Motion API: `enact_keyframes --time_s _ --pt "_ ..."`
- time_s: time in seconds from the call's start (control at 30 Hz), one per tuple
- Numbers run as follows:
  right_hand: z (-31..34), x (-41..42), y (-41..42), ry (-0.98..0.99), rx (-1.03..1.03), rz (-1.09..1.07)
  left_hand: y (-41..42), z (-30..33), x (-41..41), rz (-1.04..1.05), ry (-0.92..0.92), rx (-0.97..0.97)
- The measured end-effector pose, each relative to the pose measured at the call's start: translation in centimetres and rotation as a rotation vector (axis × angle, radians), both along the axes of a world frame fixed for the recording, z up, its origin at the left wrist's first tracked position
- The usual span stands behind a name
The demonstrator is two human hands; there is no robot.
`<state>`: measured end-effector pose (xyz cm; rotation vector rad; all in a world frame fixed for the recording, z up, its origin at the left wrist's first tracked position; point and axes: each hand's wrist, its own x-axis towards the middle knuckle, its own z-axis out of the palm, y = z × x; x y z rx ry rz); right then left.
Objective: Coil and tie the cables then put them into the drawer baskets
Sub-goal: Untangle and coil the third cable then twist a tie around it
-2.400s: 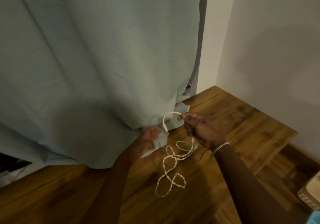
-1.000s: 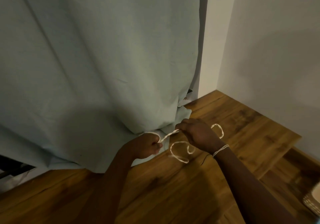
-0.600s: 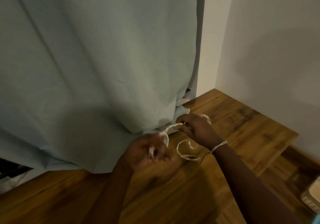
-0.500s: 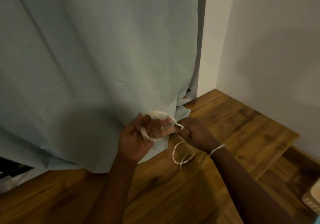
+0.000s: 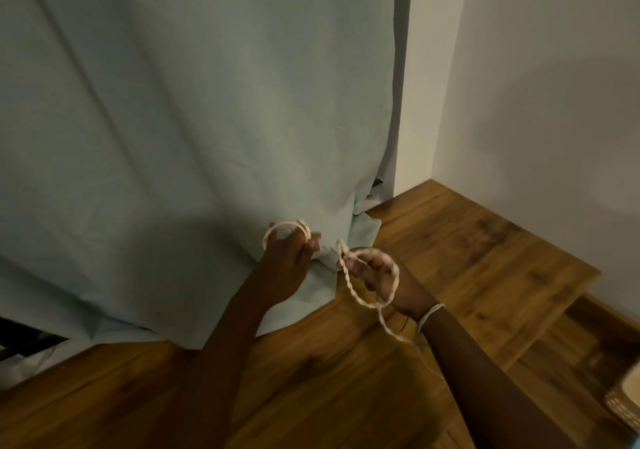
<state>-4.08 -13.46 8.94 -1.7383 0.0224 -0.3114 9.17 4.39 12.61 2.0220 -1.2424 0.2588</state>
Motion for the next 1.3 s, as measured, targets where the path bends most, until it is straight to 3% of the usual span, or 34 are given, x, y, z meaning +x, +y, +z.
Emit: enact_keyframes --time_s 0.13,0.23,0.33,0.5,0.63,0.8,0.97,1.03,1.13,1.23,1.3 --pt "0.4 0.2 -0.1 0.076 0.485 0.054 0.4 -1.2 -0.7 0.014 0.009 0.129" --pt "0.4 0.4 -0.3 0.115 0.665 0.097 0.0 -1.3 -0.9 -0.073 0.263 0.117" --pt "0.2 0.4 -0.1 0.076 0.583 0.094 0.2 -0.8 -0.9 -0.155 0.591 0.156" --pt "0.4 1.2 0.6 0.170 0.386 -0.146 0.8 -2.8 -1.1 -0.143 0.521 0.279" --pt "1.1 0.7 0.6 0.345 0.134 -0.158 1.3 -3.0 -1.2 -0.046 0.756 0.311" --pt "0.9 0.2 0.4 0.305 0.004 -0.225 2.6 -2.6 -0.2 -0.063 1.341 -0.102" --pt "0.5 -0.3 0.4 0.309 0.072 -0.139 2.4 -1.6 0.6 -0.157 1.703 -0.885" --pt "0.2 -0.4 0.6 0.312 0.122 -0.025 1.8 -1.3 0.9 -0.198 1.644 -1.040" --pt "-0.3 -0.6 0.9 0.286 0.236 0.154 0.7 -1.5 0.9 -0.040 1.351 -0.985" --pt "0.2 -0.8 0.5 0.232 0.429 0.150 0.7 -3.5 0.7 0.213 0.602 -0.489" --pt "0.9 -0.6 0.0 0.181 0.469 0.089 0.7 -5.0 0.6 0.156 0.401 -0.031"
